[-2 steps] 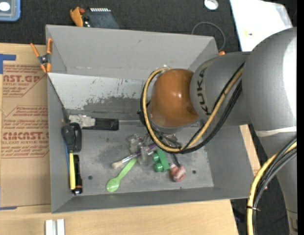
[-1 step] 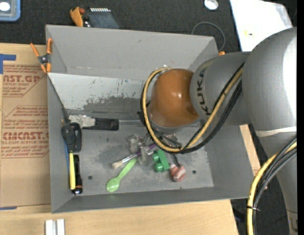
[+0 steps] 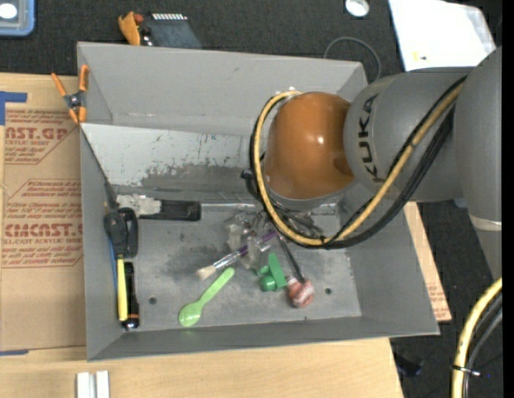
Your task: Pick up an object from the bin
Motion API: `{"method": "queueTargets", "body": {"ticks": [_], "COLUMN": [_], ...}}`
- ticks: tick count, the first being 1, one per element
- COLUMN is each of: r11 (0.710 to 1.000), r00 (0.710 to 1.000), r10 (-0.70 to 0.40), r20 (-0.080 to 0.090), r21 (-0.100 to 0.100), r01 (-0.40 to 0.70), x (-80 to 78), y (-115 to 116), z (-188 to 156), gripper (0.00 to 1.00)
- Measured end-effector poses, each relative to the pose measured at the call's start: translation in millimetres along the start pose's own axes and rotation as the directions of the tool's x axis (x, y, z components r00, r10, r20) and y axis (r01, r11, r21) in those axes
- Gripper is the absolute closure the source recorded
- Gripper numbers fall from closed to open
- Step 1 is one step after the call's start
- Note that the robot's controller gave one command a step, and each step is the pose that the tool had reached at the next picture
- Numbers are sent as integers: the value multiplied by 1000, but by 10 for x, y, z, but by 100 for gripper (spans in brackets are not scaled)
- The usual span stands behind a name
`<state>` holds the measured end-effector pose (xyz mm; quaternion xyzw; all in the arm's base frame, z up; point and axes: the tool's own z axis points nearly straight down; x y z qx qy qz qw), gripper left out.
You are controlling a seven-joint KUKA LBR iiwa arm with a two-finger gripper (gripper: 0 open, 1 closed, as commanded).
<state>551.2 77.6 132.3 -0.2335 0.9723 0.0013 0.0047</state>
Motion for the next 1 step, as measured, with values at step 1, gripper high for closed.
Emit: {"method": "queueTargets", "body": {"ticks": [1], "r11": [1000], "r00": [1000], "r10": [-10], "r20": [-4], "r21": [-2], "r01": [10], "x": [95], "y": [16], "z": [-683], "gripper": [100]}}
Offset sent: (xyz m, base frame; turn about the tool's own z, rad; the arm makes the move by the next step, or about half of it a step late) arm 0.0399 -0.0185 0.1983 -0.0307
